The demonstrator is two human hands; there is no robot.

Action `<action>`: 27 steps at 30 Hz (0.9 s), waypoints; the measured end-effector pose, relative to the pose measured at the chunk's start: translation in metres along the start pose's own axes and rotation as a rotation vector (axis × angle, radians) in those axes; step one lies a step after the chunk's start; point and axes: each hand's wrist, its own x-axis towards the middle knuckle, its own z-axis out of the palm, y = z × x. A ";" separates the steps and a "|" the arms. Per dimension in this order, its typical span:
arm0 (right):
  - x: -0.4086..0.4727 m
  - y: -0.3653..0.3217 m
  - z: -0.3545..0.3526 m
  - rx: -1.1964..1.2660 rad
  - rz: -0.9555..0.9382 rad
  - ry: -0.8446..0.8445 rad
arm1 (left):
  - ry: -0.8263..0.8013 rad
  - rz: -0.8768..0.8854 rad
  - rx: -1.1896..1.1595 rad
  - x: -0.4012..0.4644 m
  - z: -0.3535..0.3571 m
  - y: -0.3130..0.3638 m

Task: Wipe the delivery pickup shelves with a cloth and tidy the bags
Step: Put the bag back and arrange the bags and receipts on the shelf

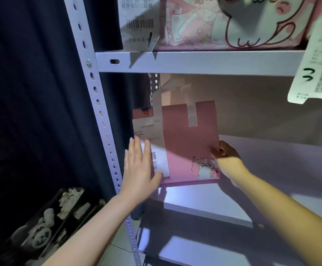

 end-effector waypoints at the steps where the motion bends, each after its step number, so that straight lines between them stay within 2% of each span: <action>1: -0.006 0.004 -0.010 0.033 -0.006 0.016 | -0.009 -0.006 -0.022 0.003 0.003 0.001; 6: -0.030 0.023 -0.044 0.030 0.010 0.096 | -0.096 0.045 -0.295 0.007 0.019 0.017; 12: -0.057 0.034 -0.063 0.092 0.019 0.093 | -0.104 0.146 -0.407 0.016 0.032 0.026; 20: -0.068 0.040 -0.063 0.097 0.064 0.065 | -0.084 0.183 -0.424 0.009 0.036 0.022; 27: -0.073 0.037 -0.065 0.097 0.040 0.066 | -0.085 0.125 -0.435 -0.005 0.026 0.028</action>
